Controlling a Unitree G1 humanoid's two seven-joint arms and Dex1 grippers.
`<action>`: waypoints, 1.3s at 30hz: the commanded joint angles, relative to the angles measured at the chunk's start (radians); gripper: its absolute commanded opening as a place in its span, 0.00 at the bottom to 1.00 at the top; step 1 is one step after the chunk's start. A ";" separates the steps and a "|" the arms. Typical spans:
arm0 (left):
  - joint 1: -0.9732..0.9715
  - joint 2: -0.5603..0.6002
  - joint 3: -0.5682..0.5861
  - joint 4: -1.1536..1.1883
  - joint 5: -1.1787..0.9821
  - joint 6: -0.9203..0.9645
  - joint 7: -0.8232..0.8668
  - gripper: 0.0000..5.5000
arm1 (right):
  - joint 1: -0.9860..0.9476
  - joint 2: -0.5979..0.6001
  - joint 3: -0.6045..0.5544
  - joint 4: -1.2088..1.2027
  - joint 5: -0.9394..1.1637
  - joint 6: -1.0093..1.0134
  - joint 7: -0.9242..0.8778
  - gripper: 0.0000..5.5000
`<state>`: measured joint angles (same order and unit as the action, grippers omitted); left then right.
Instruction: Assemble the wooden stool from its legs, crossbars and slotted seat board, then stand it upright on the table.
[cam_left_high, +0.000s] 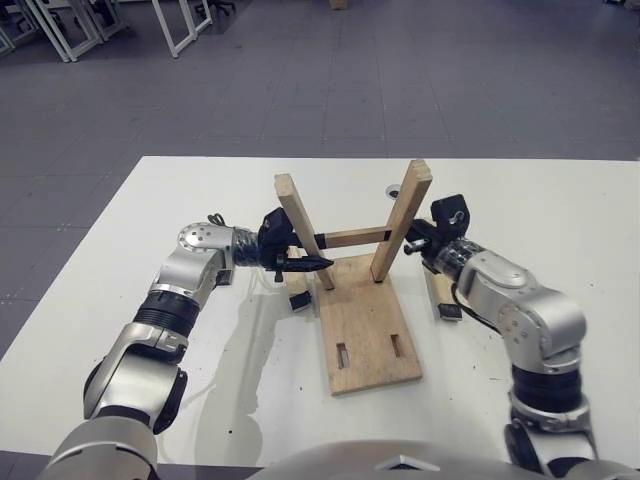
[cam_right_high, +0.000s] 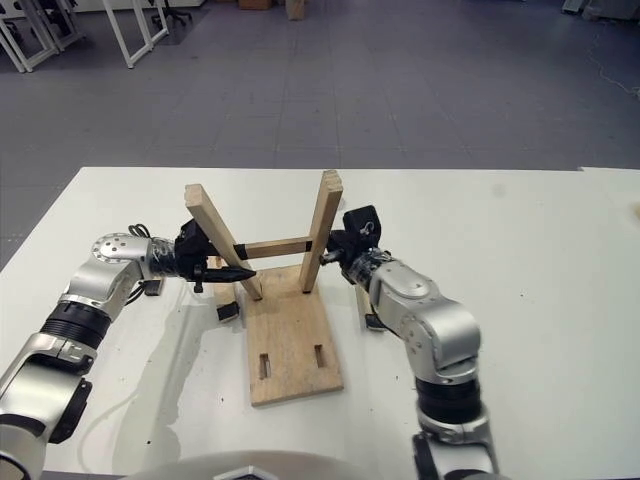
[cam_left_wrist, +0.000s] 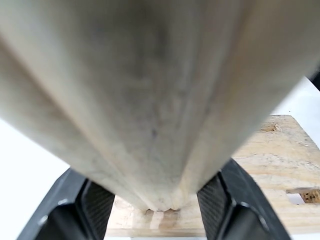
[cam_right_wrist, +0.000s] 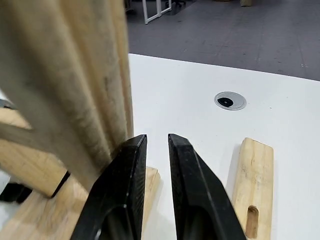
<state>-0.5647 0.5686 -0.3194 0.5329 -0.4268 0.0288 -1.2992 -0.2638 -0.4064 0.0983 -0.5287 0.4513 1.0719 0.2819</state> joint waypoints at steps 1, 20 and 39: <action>0.087 -0.060 -0.122 0.051 0.179 -0.020 -0.003 0.38 | 0.084 -0.340 0.022 -0.022 0.067 0.000 0.335 0.15; -0.059 -0.125 -0.085 0.056 0.173 -0.148 -0.096 0.38 | 0.066 -0.418 0.440 0.230 -0.248 -0.573 0.791 0.41; -0.243 0.059 0.008 0.292 0.384 -0.229 -0.145 0.77 | 0.196 -0.376 0.396 0.175 -0.264 -0.551 0.660 0.42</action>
<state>-0.7234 0.5774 -0.3464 0.8048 -0.0687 -0.2132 -1.4671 -0.1066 -0.7818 0.4702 -0.3857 0.2367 0.4794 0.9681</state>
